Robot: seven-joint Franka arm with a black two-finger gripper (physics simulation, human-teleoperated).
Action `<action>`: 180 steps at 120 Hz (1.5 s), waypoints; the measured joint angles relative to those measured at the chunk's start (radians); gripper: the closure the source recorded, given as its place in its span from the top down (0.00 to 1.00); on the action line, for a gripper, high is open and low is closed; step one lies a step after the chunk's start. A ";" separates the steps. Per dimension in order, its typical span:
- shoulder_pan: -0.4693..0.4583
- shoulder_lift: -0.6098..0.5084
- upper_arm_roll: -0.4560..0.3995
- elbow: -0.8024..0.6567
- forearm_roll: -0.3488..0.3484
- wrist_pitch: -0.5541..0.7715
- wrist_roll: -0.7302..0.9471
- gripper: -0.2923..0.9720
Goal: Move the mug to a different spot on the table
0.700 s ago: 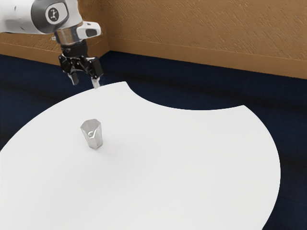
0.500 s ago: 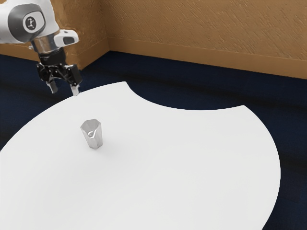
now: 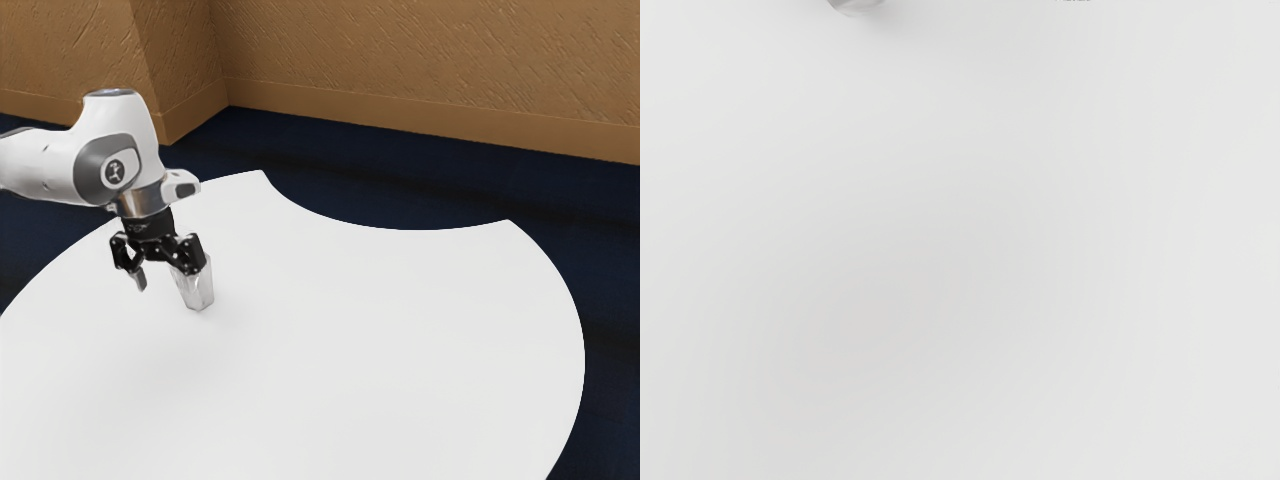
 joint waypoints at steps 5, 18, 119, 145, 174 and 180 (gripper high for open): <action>-0.005 0.015 -0.006 -0.016 -0.001 0.030 -0.035 0.75; -0.025 0.070 -0.010 -0.044 -0.001 0.120 -0.117 0.75; -0.011 0.258 -0.002 -0.087 0.064 0.517 -0.426 0.75; -0.012 0.287 0.000 -0.086 0.080 0.596 -0.455 0.67; -0.010 0.299 0.025 -0.083 0.108 0.661 -0.477 0.62; -0.010 0.302 0.028 -0.083 0.111 0.668 -0.481 0.62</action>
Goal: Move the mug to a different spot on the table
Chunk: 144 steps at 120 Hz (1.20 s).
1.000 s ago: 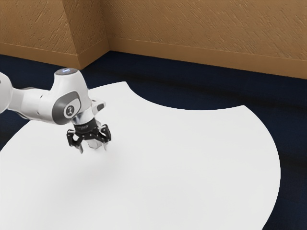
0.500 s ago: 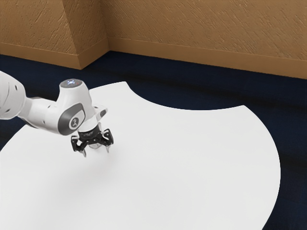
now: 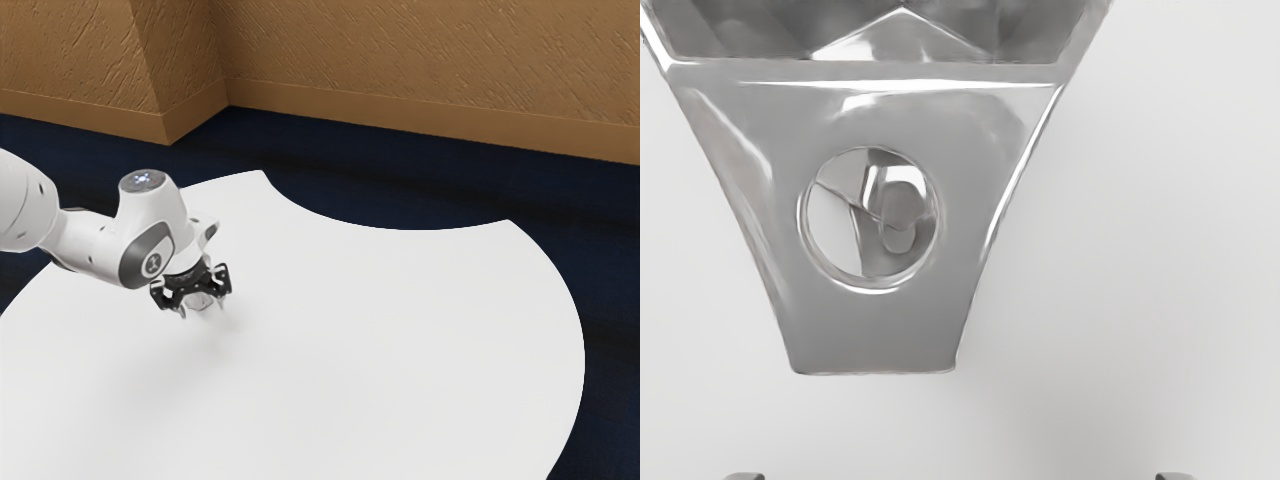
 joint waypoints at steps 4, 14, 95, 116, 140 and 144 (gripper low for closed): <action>0.000 0.002 0.002 0.001 0.001 0.004 -0.002 0.61; 0.000 0.009 0.004 0.002 0.003 0.013 -0.008 0.61; -0.003 0.064 0.036 0.008 0.102 0.126 -0.031 0.50; -0.004 0.089 0.042 0.016 0.107 0.149 -0.034 0.49; -0.009 0.099 0.056 0.018 0.109 0.165 -0.037 0.46; -0.010 0.099 0.058 0.018 0.109 0.167 -0.037 0.45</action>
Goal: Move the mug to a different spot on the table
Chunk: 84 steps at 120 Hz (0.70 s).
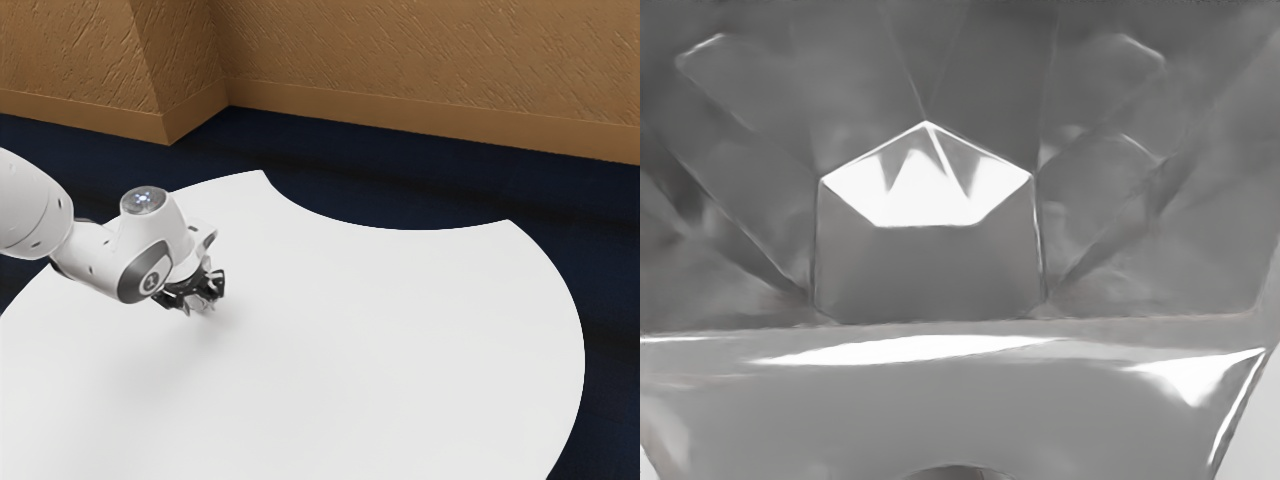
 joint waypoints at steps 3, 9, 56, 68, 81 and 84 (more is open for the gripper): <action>-0.001 0.000 0.001 0.000 0.000 0.001 0.000 0.44; -0.001 0.001 0.004 0.000 0.002 0.003 0.000 0.42; -0.002 0.015 0.007 0.007 0.042 0.009 -0.002 0.33; -0.003 0.025 0.020 0.007 0.063 0.030 -0.003 0.32; -0.003 0.025 0.025 0.007 0.095 0.044 -0.003 0.31; -0.003 0.024 0.026 0.008 0.106 0.046 -0.003 0.31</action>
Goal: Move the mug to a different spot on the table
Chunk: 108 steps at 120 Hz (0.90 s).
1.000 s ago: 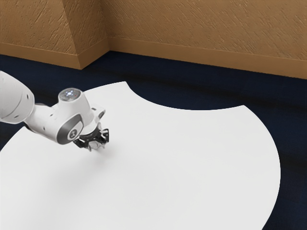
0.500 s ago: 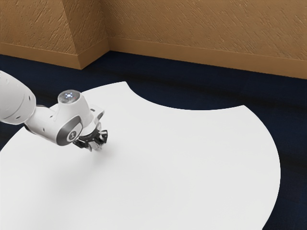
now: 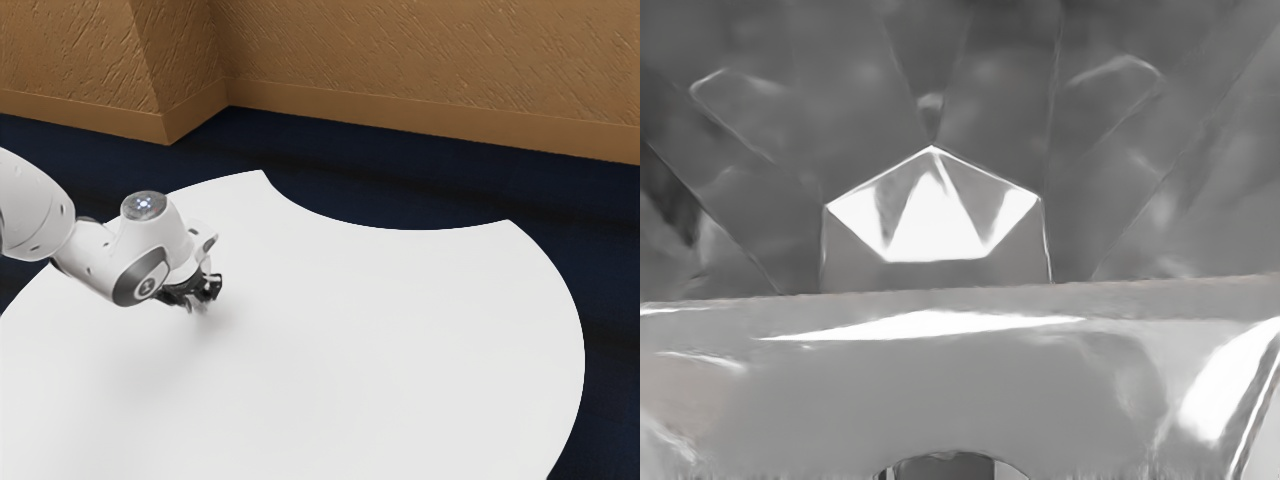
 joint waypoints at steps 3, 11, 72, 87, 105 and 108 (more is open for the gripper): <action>0.000 -0.002 0.000 0.000 0.013 0.002 0.000 0.31; 0.000 -0.004 0.007 0.000 0.042 0.014 0.000 0.30; -0.036 -0.083 0.017 -0.042 0.096 0.087 0.000 0.24; -0.093 -0.116 0.017 -0.071 0.107 0.087 0.000 0.23; -0.177 -0.139 0.017 -0.093 0.121 0.085 0.000 0.22; -0.190 -0.141 0.017 -0.097 0.122 0.085 0.000 0.22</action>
